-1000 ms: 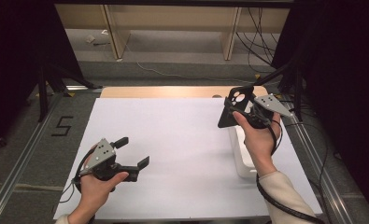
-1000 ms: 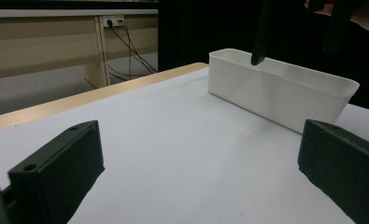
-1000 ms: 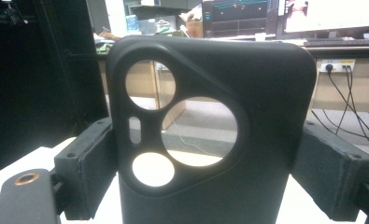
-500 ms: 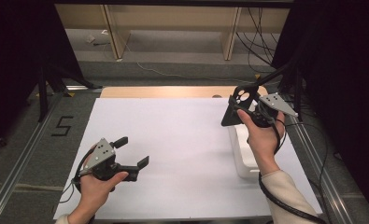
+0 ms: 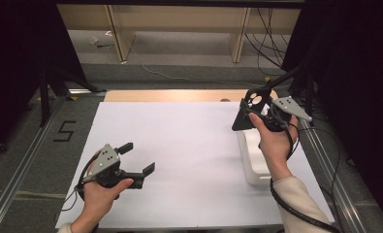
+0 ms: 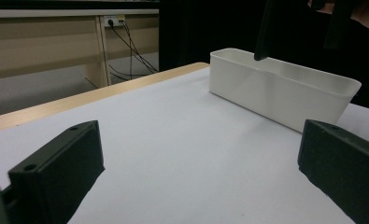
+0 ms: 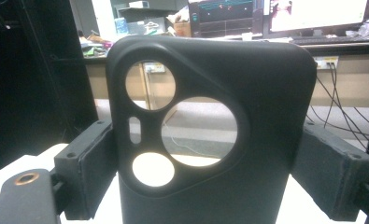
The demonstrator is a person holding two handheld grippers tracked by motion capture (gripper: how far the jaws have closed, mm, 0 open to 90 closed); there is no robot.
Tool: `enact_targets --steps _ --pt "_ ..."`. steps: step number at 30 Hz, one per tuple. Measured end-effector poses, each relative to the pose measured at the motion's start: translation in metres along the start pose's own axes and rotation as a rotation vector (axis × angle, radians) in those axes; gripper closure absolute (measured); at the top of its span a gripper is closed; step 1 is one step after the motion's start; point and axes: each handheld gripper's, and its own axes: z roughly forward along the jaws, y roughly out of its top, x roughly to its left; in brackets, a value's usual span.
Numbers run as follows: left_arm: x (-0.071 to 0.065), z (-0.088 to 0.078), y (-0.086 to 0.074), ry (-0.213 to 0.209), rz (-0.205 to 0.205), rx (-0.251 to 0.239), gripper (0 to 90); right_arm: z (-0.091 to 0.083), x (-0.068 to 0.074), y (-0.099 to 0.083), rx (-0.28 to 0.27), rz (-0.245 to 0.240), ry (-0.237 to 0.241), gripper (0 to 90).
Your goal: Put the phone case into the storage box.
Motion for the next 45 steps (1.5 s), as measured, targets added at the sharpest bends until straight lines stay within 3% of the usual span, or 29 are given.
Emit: enact_targets --steps 45 --pt "0.000 0.001 -0.001 0.007 0.005 0.010 0.0 0.005 -0.025 -0.004 0.020 -0.016 -0.078 15.1"
